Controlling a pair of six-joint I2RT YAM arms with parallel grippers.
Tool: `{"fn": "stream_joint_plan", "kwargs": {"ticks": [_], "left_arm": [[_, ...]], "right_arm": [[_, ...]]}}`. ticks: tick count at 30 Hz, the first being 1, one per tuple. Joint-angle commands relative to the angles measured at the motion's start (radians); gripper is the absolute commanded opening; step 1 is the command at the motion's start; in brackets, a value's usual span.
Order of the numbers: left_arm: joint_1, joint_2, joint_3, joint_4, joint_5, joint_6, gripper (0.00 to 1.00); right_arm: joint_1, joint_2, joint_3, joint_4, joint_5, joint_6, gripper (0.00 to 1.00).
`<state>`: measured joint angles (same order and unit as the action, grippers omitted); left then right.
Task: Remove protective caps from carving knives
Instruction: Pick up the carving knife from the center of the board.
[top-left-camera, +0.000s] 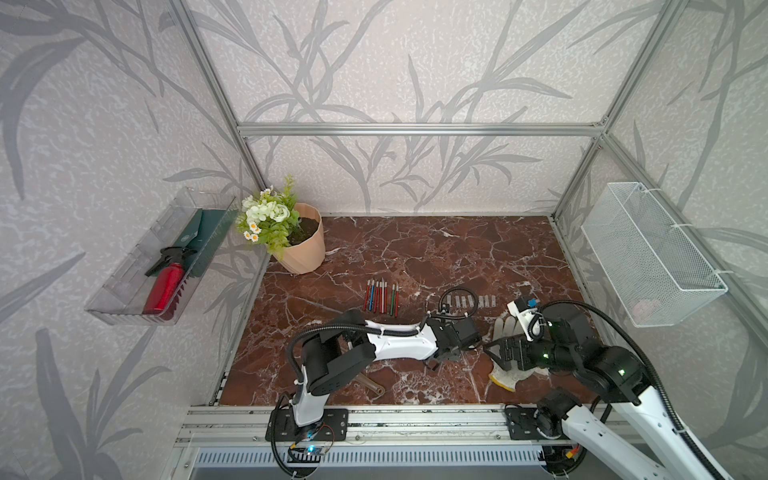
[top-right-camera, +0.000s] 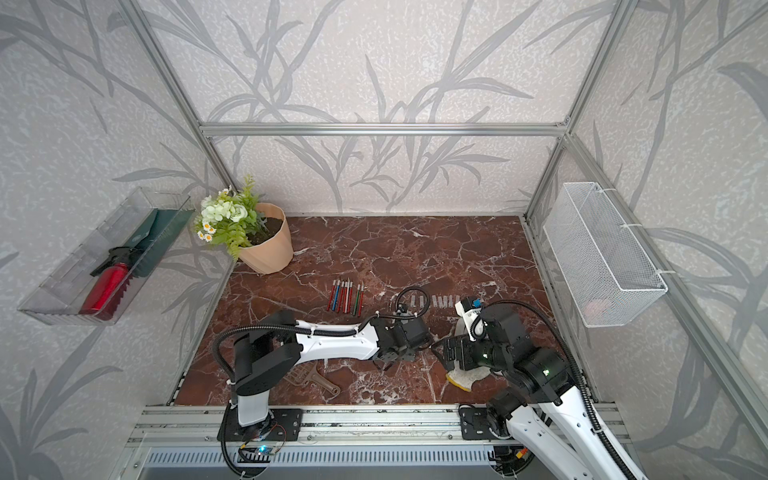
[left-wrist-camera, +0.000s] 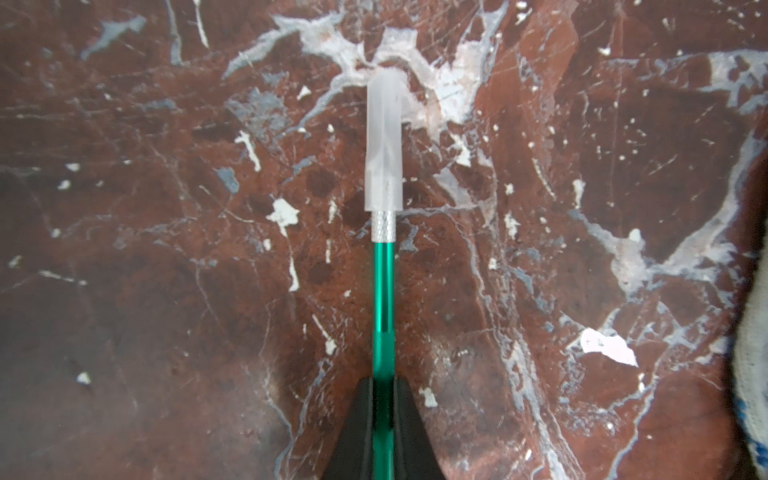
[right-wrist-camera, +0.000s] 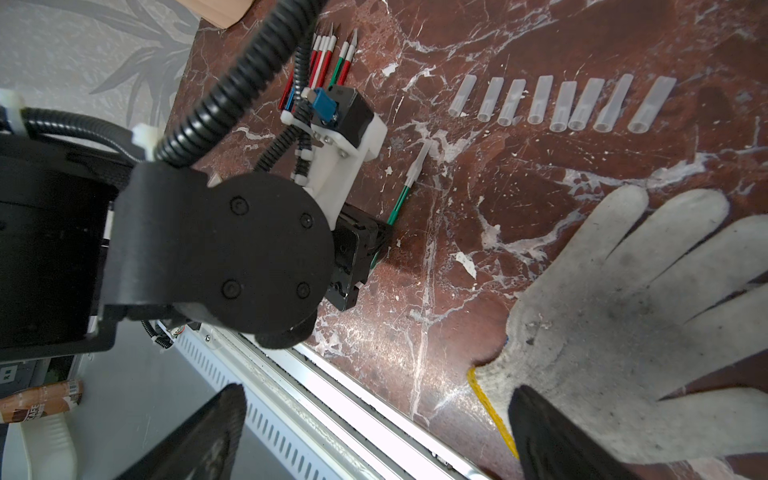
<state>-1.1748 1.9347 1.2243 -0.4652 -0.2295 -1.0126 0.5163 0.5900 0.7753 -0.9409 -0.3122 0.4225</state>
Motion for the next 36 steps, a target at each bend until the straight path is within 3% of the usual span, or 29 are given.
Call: {"fn": "stream_joint_plan", "kwargs": {"ticks": [1, 8, 20, 25, 36], "left_arm": [[0.007, -0.006, 0.0, -0.065, -0.039, 0.016, 0.09], [0.061, -0.133, -0.123, 0.042, 0.021, 0.089, 0.08], [0.225, -0.437, -0.466, 0.427, 0.195, 0.254, 0.09], [0.265, -0.486, -0.503, 0.464, 0.247, 0.286, 0.09], [0.326, -0.498, -0.556, 0.576, 0.357, 0.288, 0.08]], "right_arm": [[0.004, 0.007, 0.016, 0.037, 0.023, 0.019, 0.99], [0.003, 0.052, -0.017, 0.116, 0.053, 0.072, 0.96], [-0.002, 0.291, -0.082, 0.46, -0.05, 0.195, 0.66], [-0.001, 0.44, -0.077, 0.599, -0.014, 0.241, 0.53], [0.026, 0.717, 0.041, 0.767, -0.015, 0.262, 0.45]]}}
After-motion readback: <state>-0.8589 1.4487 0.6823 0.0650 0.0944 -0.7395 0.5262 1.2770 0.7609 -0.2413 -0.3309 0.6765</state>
